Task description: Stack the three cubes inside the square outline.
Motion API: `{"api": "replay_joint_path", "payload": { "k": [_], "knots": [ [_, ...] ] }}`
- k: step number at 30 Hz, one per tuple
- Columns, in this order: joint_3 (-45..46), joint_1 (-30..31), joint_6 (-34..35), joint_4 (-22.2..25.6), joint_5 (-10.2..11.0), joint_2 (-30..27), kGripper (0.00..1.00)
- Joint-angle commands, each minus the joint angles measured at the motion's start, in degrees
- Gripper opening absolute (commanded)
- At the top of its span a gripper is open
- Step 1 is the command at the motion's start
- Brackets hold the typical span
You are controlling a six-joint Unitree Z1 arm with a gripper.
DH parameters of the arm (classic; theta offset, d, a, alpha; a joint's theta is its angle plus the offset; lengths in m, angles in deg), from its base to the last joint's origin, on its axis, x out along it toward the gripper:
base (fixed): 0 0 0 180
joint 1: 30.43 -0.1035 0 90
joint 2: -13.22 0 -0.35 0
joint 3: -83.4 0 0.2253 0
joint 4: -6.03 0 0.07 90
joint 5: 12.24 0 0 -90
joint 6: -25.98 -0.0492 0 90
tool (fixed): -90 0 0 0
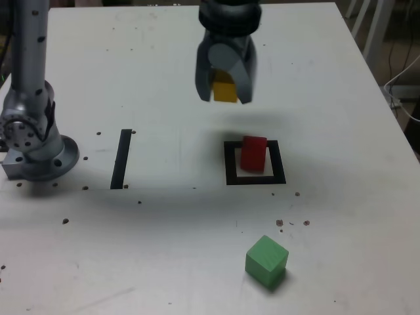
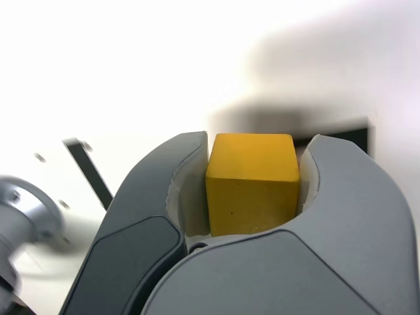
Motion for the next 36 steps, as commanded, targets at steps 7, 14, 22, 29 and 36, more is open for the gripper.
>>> {"api": "replay_joint_path", "payload": {
  "k": [7, 14, 22, 29, 36],
  "knots": [
    [-2.5, 5.1, 6.1, 1.7, -4.3, 2.7, 0.28],
    [-5.2, 8.4, 8.7, 1.3, -5.7, 5.0, 0.28],
    [-7.2, 9.9, 9.4, 0.3, -5.9, 8.1, 0.28],
    [-7.1, 9.9, 9.4, -0.4, -5.6, 9.5, 0.28],
    [-6.6, 9.7, 9.4, -0.7, -5.4, 9.7, 0.28]
  ]
}}
